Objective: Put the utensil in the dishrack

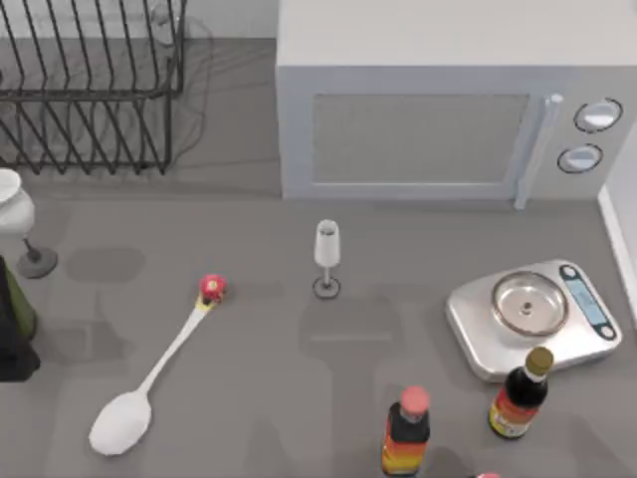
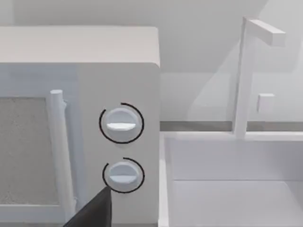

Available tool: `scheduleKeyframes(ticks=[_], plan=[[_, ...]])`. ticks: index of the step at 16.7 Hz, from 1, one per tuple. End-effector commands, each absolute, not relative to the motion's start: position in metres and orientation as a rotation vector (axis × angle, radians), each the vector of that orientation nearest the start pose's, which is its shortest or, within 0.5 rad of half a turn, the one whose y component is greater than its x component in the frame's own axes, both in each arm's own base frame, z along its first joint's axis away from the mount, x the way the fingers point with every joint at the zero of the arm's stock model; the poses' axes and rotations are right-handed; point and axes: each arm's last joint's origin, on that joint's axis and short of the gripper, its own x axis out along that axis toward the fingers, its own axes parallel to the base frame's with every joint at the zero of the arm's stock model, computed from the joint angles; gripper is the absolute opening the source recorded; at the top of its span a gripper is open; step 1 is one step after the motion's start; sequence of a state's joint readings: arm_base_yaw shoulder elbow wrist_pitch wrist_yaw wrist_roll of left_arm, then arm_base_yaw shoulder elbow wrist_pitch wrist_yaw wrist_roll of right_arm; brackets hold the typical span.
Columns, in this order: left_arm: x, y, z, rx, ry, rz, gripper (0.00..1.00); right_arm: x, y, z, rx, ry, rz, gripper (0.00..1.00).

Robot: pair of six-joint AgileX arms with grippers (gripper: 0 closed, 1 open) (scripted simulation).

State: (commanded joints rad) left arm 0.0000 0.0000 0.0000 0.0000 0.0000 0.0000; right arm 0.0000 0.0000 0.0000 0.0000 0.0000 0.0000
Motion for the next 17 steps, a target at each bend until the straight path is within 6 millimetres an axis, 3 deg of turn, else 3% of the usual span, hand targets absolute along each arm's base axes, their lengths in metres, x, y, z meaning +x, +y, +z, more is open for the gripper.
scheduleKeyframes(ticks=[4, 9, 13, 17], plan=[[0.106, -0.002, 0.166, 0.001, 0.026, -0.014, 1.0, 0.106, -0.001, 0.16, 0.0, 0.0, 0.0, 1.0], [0.116, -0.011, 0.203, 0.018, 0.246, -0.092, 1.0, 0.106, -0.001, 0.16, 0.0, 0.0, 0.0, 1.0], [0.153, -0.028, 0.229, 0.069, 0.596, -0.176, 1.0, 0.106, -0.001, 0.16, 0.0, 0.0, 0.0, 1.0], [0.209, -0.057, 0.23, 0.16, 0.993, -0.26, 1.0, 0.106, -0.001, 0.16, 0.0, 0.0, 0.0, 1.0]])
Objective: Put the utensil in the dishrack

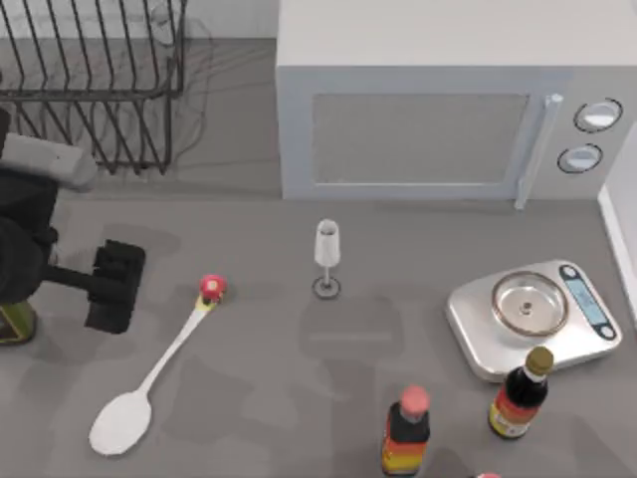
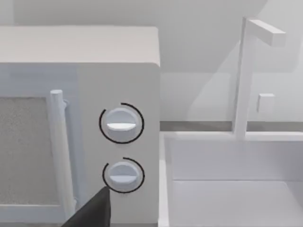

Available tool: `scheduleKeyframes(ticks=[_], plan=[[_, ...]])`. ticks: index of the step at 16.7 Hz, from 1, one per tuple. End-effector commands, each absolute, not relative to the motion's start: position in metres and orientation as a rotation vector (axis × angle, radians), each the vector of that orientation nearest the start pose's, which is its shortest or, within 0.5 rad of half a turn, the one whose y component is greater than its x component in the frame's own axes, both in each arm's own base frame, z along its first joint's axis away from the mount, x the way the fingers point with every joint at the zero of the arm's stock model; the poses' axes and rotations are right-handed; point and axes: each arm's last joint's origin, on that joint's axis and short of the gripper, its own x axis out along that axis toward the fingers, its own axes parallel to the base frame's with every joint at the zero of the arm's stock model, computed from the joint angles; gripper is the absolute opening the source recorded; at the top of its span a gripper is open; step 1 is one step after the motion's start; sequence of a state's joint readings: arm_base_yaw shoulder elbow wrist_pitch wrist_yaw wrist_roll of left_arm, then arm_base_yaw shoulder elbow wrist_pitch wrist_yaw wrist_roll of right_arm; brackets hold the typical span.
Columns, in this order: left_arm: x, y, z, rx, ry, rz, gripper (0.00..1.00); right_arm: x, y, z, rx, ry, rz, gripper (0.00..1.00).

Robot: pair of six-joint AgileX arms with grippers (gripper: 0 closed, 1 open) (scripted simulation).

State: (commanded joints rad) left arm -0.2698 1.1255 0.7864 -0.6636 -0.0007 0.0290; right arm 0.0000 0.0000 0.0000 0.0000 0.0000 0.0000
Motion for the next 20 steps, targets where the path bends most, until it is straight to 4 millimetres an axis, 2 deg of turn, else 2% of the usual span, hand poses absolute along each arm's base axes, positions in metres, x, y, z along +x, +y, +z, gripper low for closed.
scheduleKeyframes(ticks=[5, 9, 12, 17, 20], plan=[[0.265, -0.101, 0.214, 0.282, 1.339, -0.336, 1.0, 0.106, -0.001, 0.16, 0.0, 0.0, 0.0, 1.0], [0.292, -0.129, 0.197, 0.353, 1.497, -0.367, 1.0, 0.106, -0.001, 0.16, 0.0, 0.0, 0.0, 1.0], [0.299, -0.137, 0.192, 0.374, 1.533, -0.376, 1.0, 0.106, -0.001, 0.16, 0.0, 0.0, 0.0, 1.0], [0.299, -0.135, 0.191, 0.37, 1.532, -0.372, 1.0, 0.106, -0.001, 0.16, 0.0, 0.0, 0.0, 1.0], [0.301, -0.137, 0.17, 0.375, 1.537, -0.375, 1.0, 0.106, -0.001, 0.16, 0.0, 0.0, 0.0, 1.0]])
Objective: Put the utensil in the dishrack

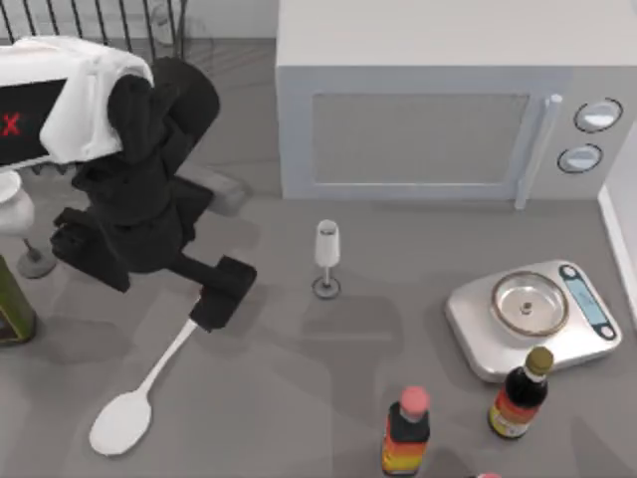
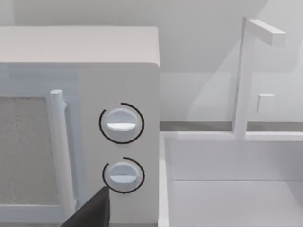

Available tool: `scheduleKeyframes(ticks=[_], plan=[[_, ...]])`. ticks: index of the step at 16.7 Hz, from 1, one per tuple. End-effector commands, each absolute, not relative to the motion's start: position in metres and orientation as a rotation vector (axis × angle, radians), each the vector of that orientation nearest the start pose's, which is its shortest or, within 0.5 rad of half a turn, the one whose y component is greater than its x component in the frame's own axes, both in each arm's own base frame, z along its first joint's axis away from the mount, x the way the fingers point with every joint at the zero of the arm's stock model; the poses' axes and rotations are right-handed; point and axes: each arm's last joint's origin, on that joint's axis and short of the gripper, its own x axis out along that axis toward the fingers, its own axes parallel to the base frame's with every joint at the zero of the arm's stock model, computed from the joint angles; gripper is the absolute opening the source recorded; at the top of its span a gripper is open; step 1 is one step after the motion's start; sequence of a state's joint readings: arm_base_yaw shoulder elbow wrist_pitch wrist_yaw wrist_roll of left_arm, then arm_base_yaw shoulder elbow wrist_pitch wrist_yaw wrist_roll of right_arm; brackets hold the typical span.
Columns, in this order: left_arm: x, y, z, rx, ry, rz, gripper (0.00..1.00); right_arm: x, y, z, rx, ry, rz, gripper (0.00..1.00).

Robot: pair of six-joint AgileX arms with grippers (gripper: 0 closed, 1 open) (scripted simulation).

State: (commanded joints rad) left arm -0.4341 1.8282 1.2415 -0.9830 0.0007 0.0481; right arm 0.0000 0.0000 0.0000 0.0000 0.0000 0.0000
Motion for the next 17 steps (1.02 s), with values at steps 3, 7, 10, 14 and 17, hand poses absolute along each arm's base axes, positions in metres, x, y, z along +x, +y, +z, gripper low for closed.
scheduleKeyframes(ticks=[3, 7, 10, 14, 17], plan=[[0.304, -0.139, 0.133, 0.371, 1.521, -0.376, 1.0, 0.106, -0.001, 0.16, 0.0, 0.0, 0.0, 1.0], [0.3, -0.137, 0.095, 0.373, 1.531, -0.376, 1.0, 0.106, -0.001, 0.16, 0.0, 0.0, 0.0, 1.0], [0.3, -0.137, 0.092, 0.374, 1.533, -0.376, 1.0, 0.106, -0.001, 0.16, 0.0, 0.0, 0.0, 1.0], [0.3, -0.137, 0.092, 0.374, 1.533, -0.376, 0.77, 0.106, -0.001, 0.16, 0.0, 0.0, 0.0, 1.0], [0.3, -0.137, 0.092, 0.374, 1.533, -0.376, 0.55, 0.106, -0.001, 0.16, 0.0, 0.0, 0.0, 1.0]])
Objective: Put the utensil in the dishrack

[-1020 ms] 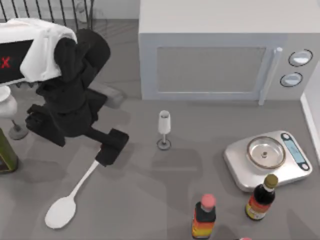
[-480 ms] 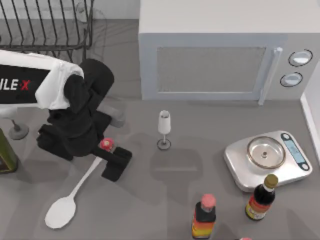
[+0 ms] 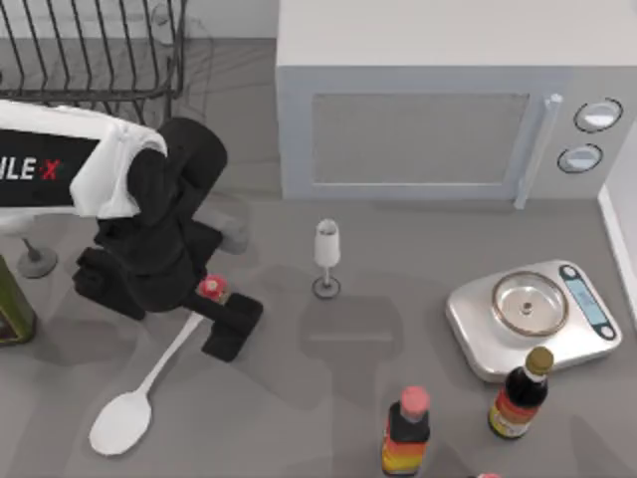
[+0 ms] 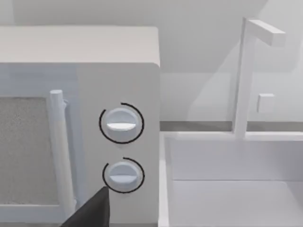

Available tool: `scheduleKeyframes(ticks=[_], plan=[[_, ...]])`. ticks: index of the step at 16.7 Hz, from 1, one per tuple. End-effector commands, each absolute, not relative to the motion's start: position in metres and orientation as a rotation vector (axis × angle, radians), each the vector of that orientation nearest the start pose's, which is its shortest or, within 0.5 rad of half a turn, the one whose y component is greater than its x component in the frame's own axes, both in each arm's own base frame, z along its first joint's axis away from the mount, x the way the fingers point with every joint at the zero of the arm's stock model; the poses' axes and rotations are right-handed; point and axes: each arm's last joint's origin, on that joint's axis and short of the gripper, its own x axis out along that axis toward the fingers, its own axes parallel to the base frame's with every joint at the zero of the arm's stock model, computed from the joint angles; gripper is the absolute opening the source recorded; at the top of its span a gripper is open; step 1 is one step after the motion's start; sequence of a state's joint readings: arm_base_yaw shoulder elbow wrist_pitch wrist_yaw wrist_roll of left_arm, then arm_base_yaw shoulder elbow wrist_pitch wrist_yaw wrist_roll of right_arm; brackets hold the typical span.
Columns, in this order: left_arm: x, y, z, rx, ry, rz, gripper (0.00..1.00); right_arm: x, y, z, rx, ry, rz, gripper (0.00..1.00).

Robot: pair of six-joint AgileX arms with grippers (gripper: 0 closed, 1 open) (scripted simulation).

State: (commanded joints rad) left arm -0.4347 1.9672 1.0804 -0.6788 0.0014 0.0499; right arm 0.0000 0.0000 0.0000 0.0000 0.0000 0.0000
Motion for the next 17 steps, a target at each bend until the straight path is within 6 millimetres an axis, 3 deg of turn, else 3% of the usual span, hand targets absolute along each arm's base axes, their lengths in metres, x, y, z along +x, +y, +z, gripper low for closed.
scheduleKeyframes(ticks=[7, 15, 16, 17], plan=[[0.3, -0.137, 0.092, 0.374, 1.533, -0.376, 0.02, 0.106, -0.001, 0.16, 0.0, 0.0, 0.0, 1.0], [0.3, -0.137, 0.092, 0.374, 1.533, -0.376, 0.0, 0.106, -0.001, 0.16, 0.0, 0.0, 0.0, 1.0], [0.3, -0.137, 0.114, 0.362, 1.494, -0.379, 0.0, 0.106, -0.001, 0.16, 0.0, 0.0, 0.0, 1.0], [0.301, -0.137, 0.114, 0.362, 1.494, -0.379, 0.0, 0.106, -0.001, 0.16, 0.0, 0.0, 0.0, 1.0]])
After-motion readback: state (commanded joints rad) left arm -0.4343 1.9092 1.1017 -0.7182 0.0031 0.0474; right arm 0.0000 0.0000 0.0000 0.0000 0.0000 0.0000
